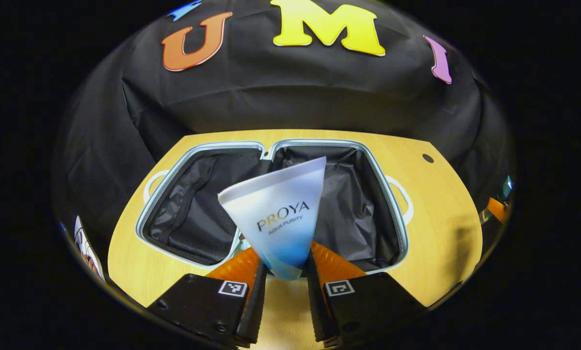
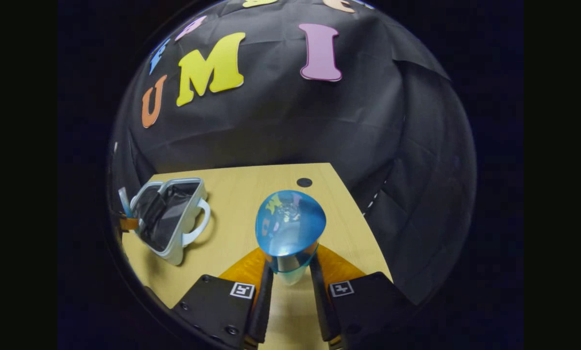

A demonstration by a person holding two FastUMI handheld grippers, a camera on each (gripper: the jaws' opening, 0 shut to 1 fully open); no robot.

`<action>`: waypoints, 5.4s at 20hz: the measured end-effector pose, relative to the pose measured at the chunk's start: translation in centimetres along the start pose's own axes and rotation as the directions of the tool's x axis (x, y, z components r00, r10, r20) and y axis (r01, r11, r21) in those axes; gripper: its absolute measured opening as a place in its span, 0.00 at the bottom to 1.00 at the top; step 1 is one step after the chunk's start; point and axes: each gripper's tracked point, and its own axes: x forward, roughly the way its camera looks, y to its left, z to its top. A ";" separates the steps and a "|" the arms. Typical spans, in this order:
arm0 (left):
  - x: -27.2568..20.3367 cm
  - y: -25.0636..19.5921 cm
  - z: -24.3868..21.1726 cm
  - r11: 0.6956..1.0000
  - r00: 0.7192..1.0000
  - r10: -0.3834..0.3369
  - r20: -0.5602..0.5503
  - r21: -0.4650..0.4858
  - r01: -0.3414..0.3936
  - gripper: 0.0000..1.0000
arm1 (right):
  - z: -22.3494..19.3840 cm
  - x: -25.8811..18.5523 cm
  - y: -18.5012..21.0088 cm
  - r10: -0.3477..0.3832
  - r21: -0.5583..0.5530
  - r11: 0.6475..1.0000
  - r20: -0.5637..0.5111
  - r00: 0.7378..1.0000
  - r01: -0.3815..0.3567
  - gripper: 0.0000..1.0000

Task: First open the suitcase, pack the skin care products into it, and then close the suitcase.

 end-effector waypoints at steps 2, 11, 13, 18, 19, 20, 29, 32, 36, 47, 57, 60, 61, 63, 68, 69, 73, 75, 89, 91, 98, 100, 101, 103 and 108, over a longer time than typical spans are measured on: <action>1.8 -0.7 0.0 0.999 0.999 -0.030 -0.028 0.031 0.031 0.44 | 0.1 -2.4 0.3 -0.023 -0.005 1.000 0.014 1.000 0.023 0.36; 7.1 -1.0 -3.2 0.995 0.978 -0.036 -0.207 0.086 0.055 0.44 | -1.6 -9.0 4.2 -0.069 -0.066 0.995 0.027 0.997 0.070 0.36; 7.4 -1.2 -3.0 0.993 0.977 -0.037 -0.210 0.105 0.060 0.44 | -1.9 -9.2 4.9 -0.070 -0.081 0.994 0.022 0.997 0.072 0.39; 8.7 -1.7 -2.5 0.990 0.975 -0.037 -0.219 0.123 0.065 0.44 | -1.7 -9.3 6.4 -0.066 -0.080 0.995 0.010 0.998 0.066 0.39; 8.9 -1.8 -2.1 0.990 0.975 -0.042 -0.218 0.120 0.070 0.44 | -1.5 -9.2 6.8 -0.059 -0.076 0.995 0.007 0.998 0.060 0.39; 9.2 -1.8 -2.4 0.989 0.974 -0.044 -0.220 0.127 0.073 0.44 | -1.1 -9.0 7.4 -0.053 -0.077 0.996 0.007 0.999 0.053 0.39; 5.3 -2.6 -0.2 0.986 0.985 -0.150 -0.089 0.065 0.156 0.82 | 3.4 -2.4 19.0 0.120 -0.191 0.974 -0.011 0.993 -0.120 0.39; 1.9 -0.7 1.5 0.987 0.986 -0.159 0.047 0.033 0.158 0.88 | 3.7 0.8 23.6 0.176 -0.194 0.964 -0.054 0.983 -0.184 0.39; -2.5 2.9 1.5 0.984 0.969 -0.179 0.169 0.046 0.174 0.92 | 0.7 4.3 30.1 0.251 -0.178 0.944 -0.163 0.954 -0.279 0.39; -7.9 15.4 2.8 0.998 0.933 -0.053 0.355 0.002 0.056 0.94 | -7.7 10.0 35.8 0.184 -0.093 0.967 -0.385 0.904 -0.237 0.39; -6.9 25.4 5.8 0.992 0.897 0.113 0.427 -0.105 -0.074 0.94 | -7.1 14.3 36.8 0.109 -0.060 0.987 -0.413 0.904 -0.147 0.36; -5.1 27.4 7.0 0.984 0.886 0.111 0.451 -0.173 -0.036 0.94 | -7.5 14.5 37.0 0.092 -0.069 0.989 -0.429 0.899 -0.134 0.39; -4.1 27.9 7.1 0.980 0.885 0.110 0.452 -0.195 -0.022 0.94 | -7.9 14.7 37.0 0.083 -0.071 0.989 -0.436 0.896 -0.126 0.36; -2.2 29.0 6.6 0.967 0.892 0.108 0.438 -0.256 0.008 0.94 | -8.5 15.0 36.9 0.065 -0.066 0.992 -0.458 0.887 -0.107 0.39; 2.1 30.6 4.0 0.894 0.929 0.095 0.357 -0.442 0.078 0.97 | -8.3 15.3 37.1 0.049 -0.059 0.995 -0.459 0.887 -0.085 0.42; 2.9 31.2 3.0 0.884 0.938 0.116 0.326 -0.464 0.052 0.97 | -8.1 15.2 37.1 0.048 -0.064 0.994 -0.455 0.889 -0.086 0.43; 4.6 30.7 2.3 0.799 0.949 0.057 0.310 -0.585 0.143 0.97 | -4.8 13.6 37.8 0.086 -0.062 0.991 -0.352 0.932 -0.115 0.57; 5.8 30.9 1.7 0.761 0.955 0.060 0.291 -0.633 0.145 0.97 | -0.9 11.5 37.7 0.114 -0.072 0.988 -0.236 0.965 -0.134 0.82; 10.1 30.6 1.1 0.461 0.944 -0.044 0.328 -0.832 0.310 0.52 | 3.8 -8.9 28.4 0.189 -0.098 0.976 -0.039 0.981 -0.192 0.82; 10.0 30.5 1.5 0.441 0.944 -0.037 0.327 -0.843 0.309 0.30 | 3.5 -10.2 26.8 0.172 -0.082 0.981 -0.027 0.985 -0.173 0.82; 7.1 31.2 4.2 0.555 0.957 0.050 0.285 -0.804 0.211 0.13 | 7.3 -15.9 22.0 0.100 -0.020 0.995 0.107 0.989 -0.099 0.82; 5.1 30.9 6.4 0.571 0.948 0.070 0.311 -0.792 0.218 0.12 | 8.9 -18.0 20.2 0.078 -0.041 0.997 0.178 0.981 -0.072 0.82; 4.1 30.6 7.5 0.584 0.944 0.077 0.321 -0.782 0.218 0.12 | 9.6 -18.8 19.2 0.062 -0.062 0.997 0.210 0.976 -0.050 0.82; 1.9 29.7 10.0 0.637 0.933 0.099 0.347 -0.742 0.208 0.12 | 10.8 -21.1 18.4 0.078 -0.095 0.994 0.265 0.961 -0.054 0.82; -4.4 24.8 15.2 0.795 0.888 0.160 0.431 -0.589 0.143 0.12 | 13.1 -24.7 16.0 0.135 -0.133 0.987 0.373 0.918 -0.092 0.82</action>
